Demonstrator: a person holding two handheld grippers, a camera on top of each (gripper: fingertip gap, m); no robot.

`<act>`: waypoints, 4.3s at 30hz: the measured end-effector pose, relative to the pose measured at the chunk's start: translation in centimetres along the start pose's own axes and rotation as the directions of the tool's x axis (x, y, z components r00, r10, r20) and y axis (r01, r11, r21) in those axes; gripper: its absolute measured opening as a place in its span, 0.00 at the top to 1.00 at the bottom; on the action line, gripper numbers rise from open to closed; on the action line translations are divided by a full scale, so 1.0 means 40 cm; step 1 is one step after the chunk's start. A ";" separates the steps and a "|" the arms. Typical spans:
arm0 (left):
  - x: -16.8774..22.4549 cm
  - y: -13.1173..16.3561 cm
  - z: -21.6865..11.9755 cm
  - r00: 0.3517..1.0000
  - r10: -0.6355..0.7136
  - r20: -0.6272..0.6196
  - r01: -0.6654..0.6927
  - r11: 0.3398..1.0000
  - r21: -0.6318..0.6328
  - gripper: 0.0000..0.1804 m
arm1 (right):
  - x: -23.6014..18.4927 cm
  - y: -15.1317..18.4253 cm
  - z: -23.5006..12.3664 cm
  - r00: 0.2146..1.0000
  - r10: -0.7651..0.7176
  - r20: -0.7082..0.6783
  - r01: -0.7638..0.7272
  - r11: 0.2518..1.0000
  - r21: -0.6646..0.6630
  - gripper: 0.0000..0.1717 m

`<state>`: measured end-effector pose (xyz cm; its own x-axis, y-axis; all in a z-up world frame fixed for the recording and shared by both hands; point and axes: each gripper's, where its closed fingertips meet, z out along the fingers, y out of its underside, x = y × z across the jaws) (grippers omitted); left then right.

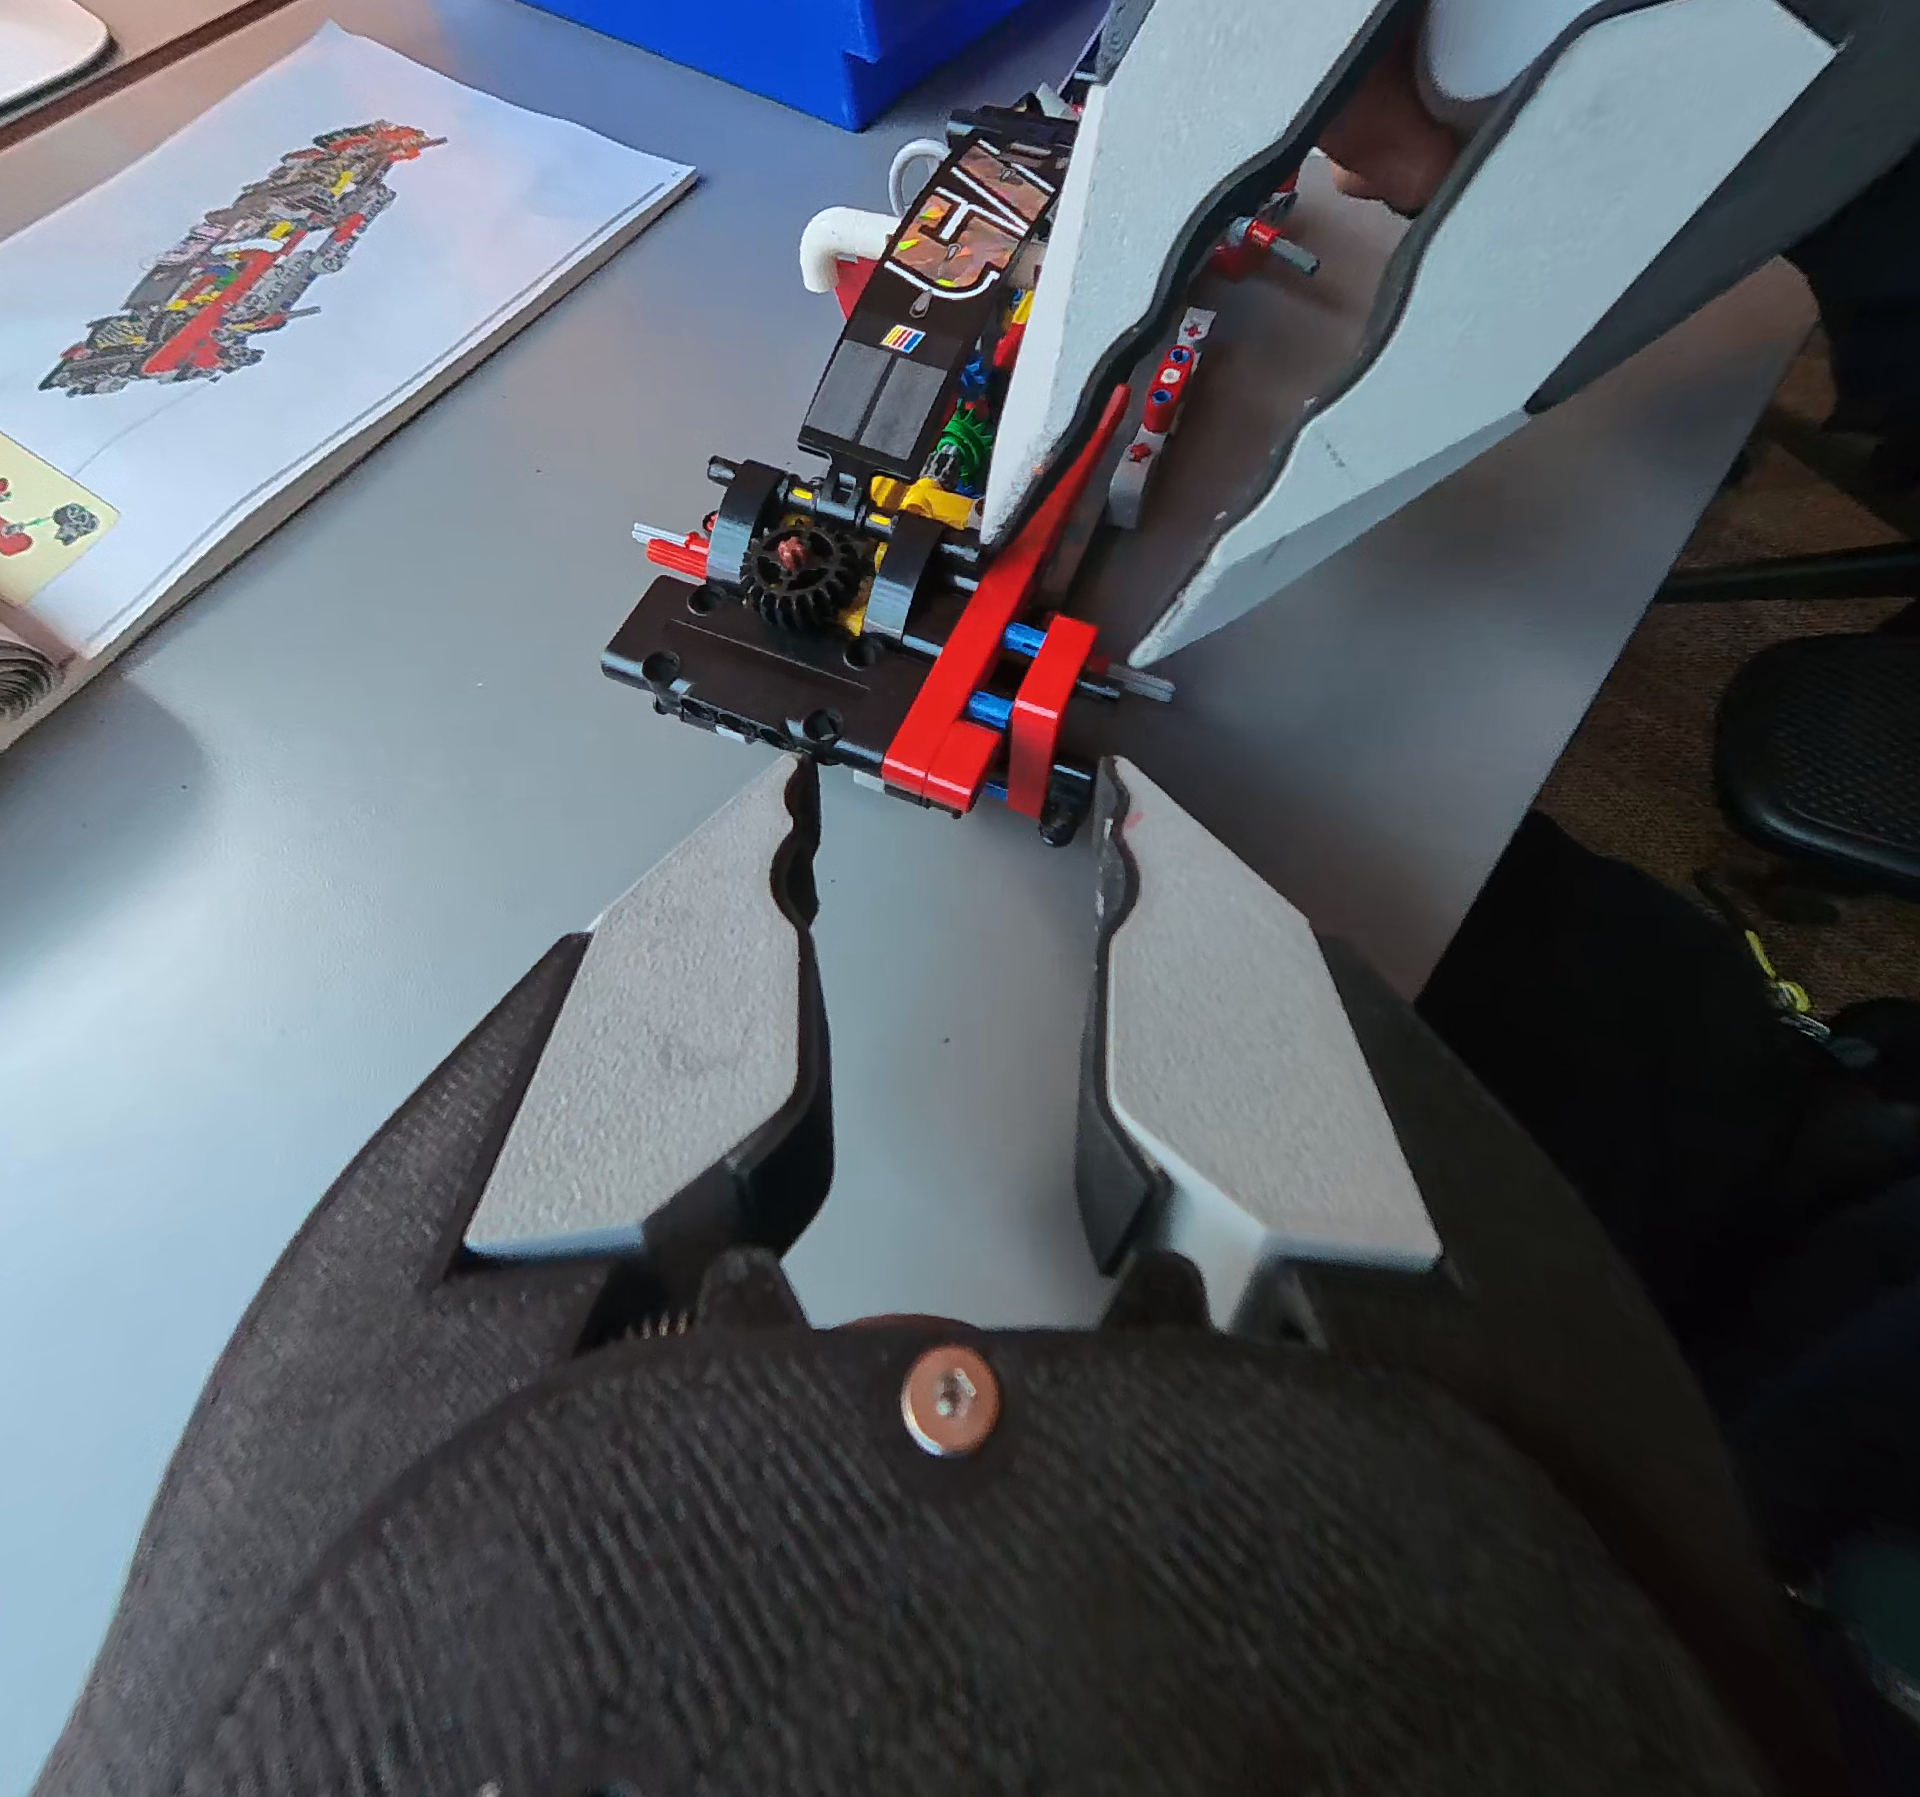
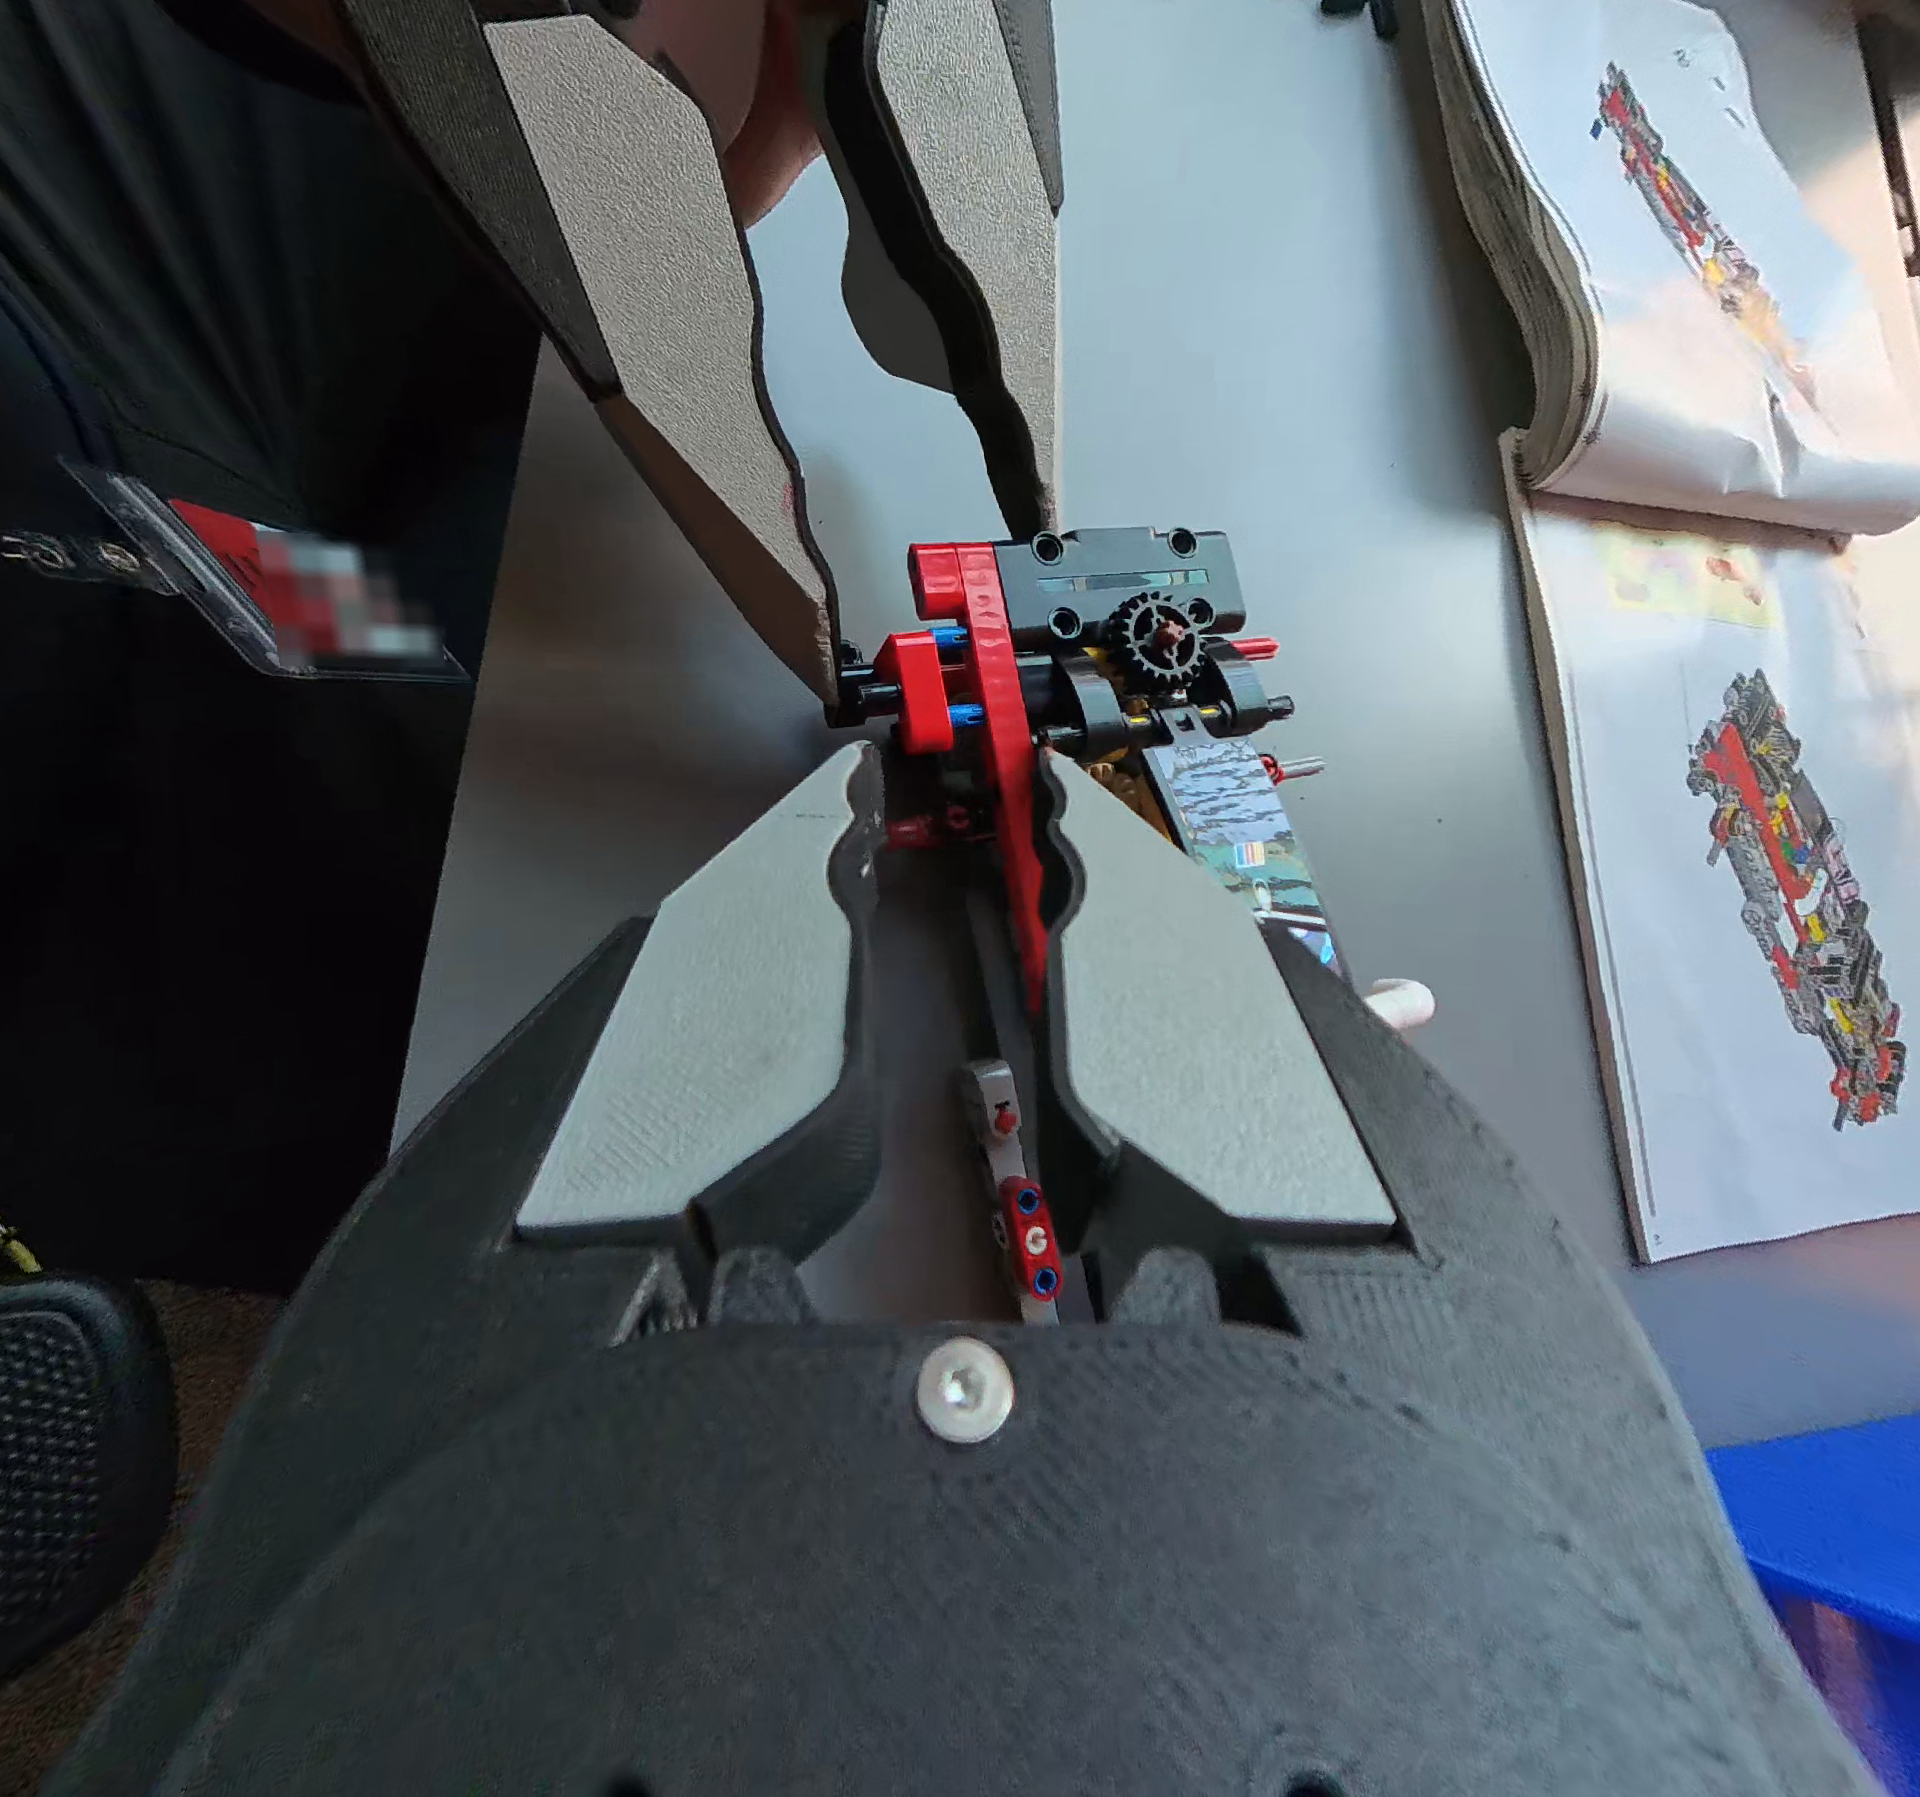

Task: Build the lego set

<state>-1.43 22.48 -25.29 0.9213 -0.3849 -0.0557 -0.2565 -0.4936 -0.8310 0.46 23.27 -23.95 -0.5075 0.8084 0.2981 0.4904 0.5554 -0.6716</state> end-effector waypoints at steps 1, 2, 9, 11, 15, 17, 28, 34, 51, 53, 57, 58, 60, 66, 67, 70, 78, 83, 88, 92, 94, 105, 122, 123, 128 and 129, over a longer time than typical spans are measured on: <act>0.000 0.000 0.000 1.000 0.003 -0.004 -0.003 1.000 0.000 0.72 | 0.003 0.000 -0.002 1.000 0.005 -0.003 -0.005 1.000 -0.003 0.84; -0.003 0.000 -0.001 1.000 0.004 -0.005 -0.004 1.000 -0.001 0.72 | 0.005 0.000 -0.004 1.000 0.008 -0.009 -0.008 1.000 -0.007 0.83; -0.020 0.002 -0.006 1.000 -0.002 -0.015 0.002 1.000 -0.008 0.66 | 0.018 0.006 -0.006 0.996 0.048 -0.070 -0.051 0.998 -0.029 0.80; -0.020 0.013 0.004 0.999 0.001 -0.032 -0.002 0.999 -0.042 0.63 | 0.019 0.012 0.004 0.995 0.072 -0.075 -0.076 0.996 -0.046 0.82; -0.010 0.010 0.013 0.997 0.032 -0.065 -0.035 0.998 -0.043 0.69 | 0.016 0.003 0.008 0.994 0.094 -0.061 -0.095 0.995 -0.018 0.82; -0.011 0.011 0.014 0.996 0.051 -0.069 -0.055 0.997 -0.050 0.71 | 0.017 0.000 0.008 0.993 0.105 -0.049 -0.106 0.994 -0.008 0.83; -0.034 -0.005 -0.004 0.995 0.036 -0.097 -0.040 0.999 -0.033 0.66 | 0.039 -0.004 -0.005 0.993 0.071 -0.090 -0.074 0.997 -0.029 0.77; -0.042 -0.010 -0.043 0.979 0.069 -0.190 -0.075 0.997 -0.029 0.53 | 0.032 -0.041 -0.050 0.993 0.088 -0.075 -0.081 0.993 0.085 0.60; -0.052 0.007 0.061 0.968 0.146 -0.202 -0.162 0.985 -0.063 0.40 | 0.078 -0.001 0.030 0.980 0.071 0.185 -0.053 0.993 -0.104 0.51; -0.050 0.001 0.057 0.965 0.134 -0.226 -0.148 0.988 -0.045 0.45 | 0.077 0.007 0.045 0.986 0.044 0.159 -0.022 0.991 -0.134 0.49; -0.048 0.002 0.053 0.960 0.104 -0.260 -0.120 0.992 -0.048 0.45 | 0.077 0.012 0.048 0.991 0.020 0.131 0.000 0.989 -0.151 0.49; -0.046 0.004 0.054 0.958 0.102 -0.268 -0.120 0.991 -0.054 0.45 | 0.076 0.012 0.043 0.991 0.023 0.130 -0.004 0.990 -0.144 0.49; -0.045 0.007 0.055 0.958 0.106 -0.265 -0.127 0.990 -0.062 0.44 | 0.078 0.017 0.032 0.993 0.016 0.118 0.001 0.990 -0.139 0.50; -0.031 -0.004 0.050 0.957 0.083 -0.279 -0.098 0.994 -0.041 0.45 | 0.076 0.003 0.016 0.995 -0.053 0.079 0.058 0.997 -0.055 0.53; -0.029 -0.004 0.049 0.957 0.079 -0.278 -0.094 0.995 -0.041 0.44 | 0.076 0.005 0.017 0.996 -0.051 0.079 0.056 0.997 -0.054 0.53; -0.023 -0.003 0.044 0.960 0.073 -0.271 -0.088 0.995 -0.041 0.46 | 0.075 0.013 0.023 0.995 -0.045 0.093 0.049 0.998 -0.040 0.51; -0.016 -0.016 -0.022 0.928 0.041 -0.371 -0.026 0.999 0.044 0.66 | 0.072 0.025 0.021 0.993 -0.056 0.107 0.057 0.998 -0.006 0.49; -0.050 -0.021 -0.023 0.909 0.186 -0.373 -0.170 0.982 0.077 0.67 | 0.076 0.013 0.017 0.994 -0.034 0.108 0.030 0.999 0.042 0.49; -0.079 -0.040 -0.029 0.808 0.571 -0.146 -0.547 0.819 0.173 0.70 | 0.077 0.006 0.015 0.991 -0.008 0.131 0.000 0.998 0.062 0.49; -0.056 -0.018 0.014 0.660 0.742 -0.119 -0.727 0.670 0.146 0.74 | 0.077 0.002 0.018 0.990 -0.011 0.142 0.002 0.998 0.063 0.49; -0.051 -0.028 0.024 0.609 0.791 -0.066 -0.777 0.611 0.152 0.79 | 0.077 0.003 0.019 0.988 -0.009 0.152 0.000 0.998 0.056 0.47; -0.063 -0.038 0.034 0.508 0.857 0.089 -0.858 0.493 0.144 0.89 | 0.081 0.005 0.023 0.990 -0.016 0.143 0.009 0.999 0.052 0.46; -0.037 -0.039 0.031 0.264 0.941 0.210 -0.964 0.261 0.041 0.94 | 0.088 0.015 0.032 0.994 -0.056 0.092 0.054 0.998 0.030 0.44; -0.037 -0.041 0.032 0.256 0.942 0.215 -0.967 0.253 0.042 0.94 | 0.089 0.015 0.031 0.994 -0.055 0.091 0.052 0.998 0.031 0.44; -0.033 -0.044 0.032 0.239 0.949 0.204 -0.971 0.235 0.046 0.95 | 0.090 0.015 0.032 0.994 -0.057 0.092 0.054 0.998 0.033 0.44; -0.031 -0.045 0.032 0.237 0.950 0.205 -0.972 0.232 0.046 0.95 | 0.089 0.016 0.032 0.994 -0.059 0.096 0.056 0.998 0.033 0.44</act>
<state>-1.76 24.84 -24.44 0.0344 -0.4005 -0.9157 -0.9412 0.2951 -0.1645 -1.93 26.25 -24.17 -0.6010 0.7521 0.2706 0.4378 0.5930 -0.6758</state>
